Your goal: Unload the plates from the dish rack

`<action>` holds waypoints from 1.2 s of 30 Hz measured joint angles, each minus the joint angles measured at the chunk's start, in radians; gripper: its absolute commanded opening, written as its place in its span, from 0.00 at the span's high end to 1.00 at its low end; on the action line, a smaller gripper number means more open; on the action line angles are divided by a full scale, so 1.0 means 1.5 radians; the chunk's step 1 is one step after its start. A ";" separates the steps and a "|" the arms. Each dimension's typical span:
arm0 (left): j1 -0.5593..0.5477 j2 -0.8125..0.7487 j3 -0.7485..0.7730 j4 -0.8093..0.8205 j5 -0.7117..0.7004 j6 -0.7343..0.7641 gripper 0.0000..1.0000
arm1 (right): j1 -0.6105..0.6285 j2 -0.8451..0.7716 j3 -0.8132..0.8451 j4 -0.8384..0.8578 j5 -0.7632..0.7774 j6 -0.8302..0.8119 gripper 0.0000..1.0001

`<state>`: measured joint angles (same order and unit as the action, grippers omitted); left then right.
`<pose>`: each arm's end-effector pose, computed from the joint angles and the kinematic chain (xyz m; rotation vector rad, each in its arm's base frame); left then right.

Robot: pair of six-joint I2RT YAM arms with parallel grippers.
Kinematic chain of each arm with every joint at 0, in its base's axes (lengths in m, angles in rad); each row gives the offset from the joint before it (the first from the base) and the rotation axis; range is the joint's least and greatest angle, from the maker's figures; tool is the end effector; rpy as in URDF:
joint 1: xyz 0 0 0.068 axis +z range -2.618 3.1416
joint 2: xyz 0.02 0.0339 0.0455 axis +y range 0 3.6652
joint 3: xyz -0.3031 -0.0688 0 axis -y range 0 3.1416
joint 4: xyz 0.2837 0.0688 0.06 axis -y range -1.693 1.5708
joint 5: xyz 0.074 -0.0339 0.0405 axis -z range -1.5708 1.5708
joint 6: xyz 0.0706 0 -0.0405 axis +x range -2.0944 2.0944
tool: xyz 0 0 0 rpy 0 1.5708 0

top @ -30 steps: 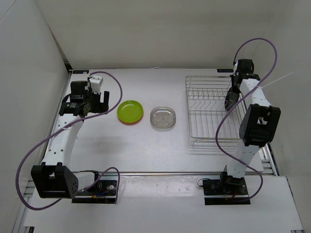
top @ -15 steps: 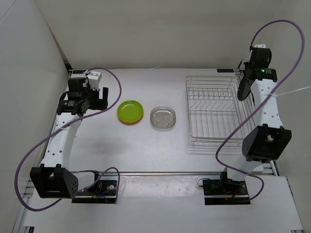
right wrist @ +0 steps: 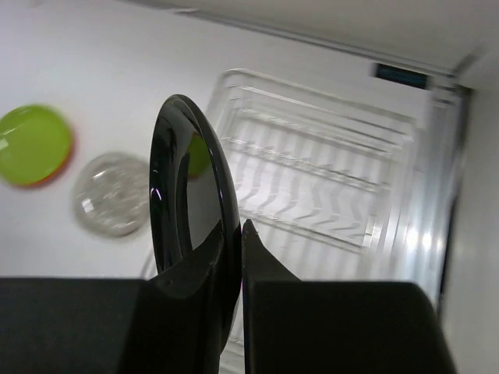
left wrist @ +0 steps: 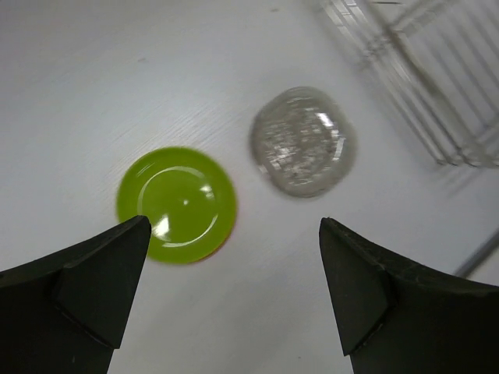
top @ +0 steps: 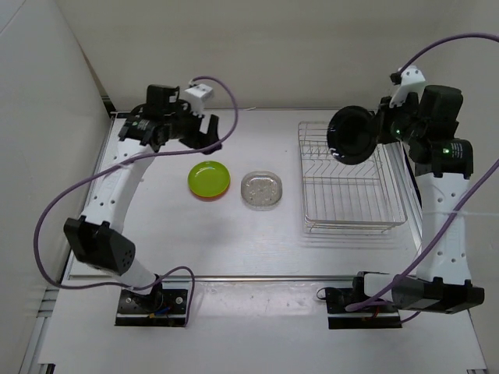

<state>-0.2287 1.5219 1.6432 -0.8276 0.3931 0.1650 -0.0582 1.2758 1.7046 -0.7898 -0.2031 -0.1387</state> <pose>0.3693 -0.1137 0.4198 0.6421 2.1639 -0.4803 0.2992 -0.0032 0.5255 -0.2124 1.9128 0.0642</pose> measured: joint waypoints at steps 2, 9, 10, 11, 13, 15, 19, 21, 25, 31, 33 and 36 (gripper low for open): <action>-0.052 0.041 0.056 -0.011 0.042 0.002 0.00 | 0.019 -0.014 -0.012 -0.016 -0.064 0.000 1.00; -0.207 0.107 0.120 -0.008 0.137 0.006 0.00 | 0.057 -0.019 -0.057 -0.045 -0.171 -0.002 1.00; -0.225 0.111 0.120 -0.002 0.146 0.004 0.00 | 0.068 -0.019 -0.063 -0.050 -0.179 -0.003 1.00; -0.238 0.113 0.120 0.004 0.152 0.002 0.00 | 0.071 -0.019 -0.064 -0.051 -0.182 -0.004 1.00; -0.258 0.118 0.120 0.023 0.162 -0.007 0.00 | 0.090 -0.021 -0.073 -0.051 -0.189 -0.007 1.00; -0.266 0.126 0.129 0.033 0.167 -0.015 0.01 | 0.108 -0.024 -0.089 -0.048 -0.198 -0.011 1.00; -0.278 0.162 0.166 0.055 0.168 -0.031 0.04 | 0.136 -0.026 -0.123 -0.051 -0.224 -0.017 1.00; -0.286 0.174 0.172 0.059 0.167 -0.036 0.04 | 0.141 -0.024 -0.129 -0.051 -0.245 -0.019 1.00; -0.300 0.198 0.181 0.063 0.167 -0.042 0.08 | 0.144 -0.023 -0.131 -0.049 -0.285 -0.023 1.00; -0.307 0.206 0.185 0.062 0.164 -0.055 0.49 | 0.144 -0.023 -0.130 -0.049 -0.307 -0.027 1.00; -0.309 0.206 0.190 0.063 0.165 -0.055 0.58 | 0.144 -0.021 -0.130 -0.045 -0.308 -0.030 1.00; -0.315 0.206 0.194 0.064 0.168 -0.055 0.77 | 0.144 -0.016 -0.130 -0.045 -0.308 -0.031 1.00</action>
<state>-0.7017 1.8305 1.9347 -0.7311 0.6445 0.0822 0.1585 1.2518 1.5089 -0.8566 -0.6647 -0.1856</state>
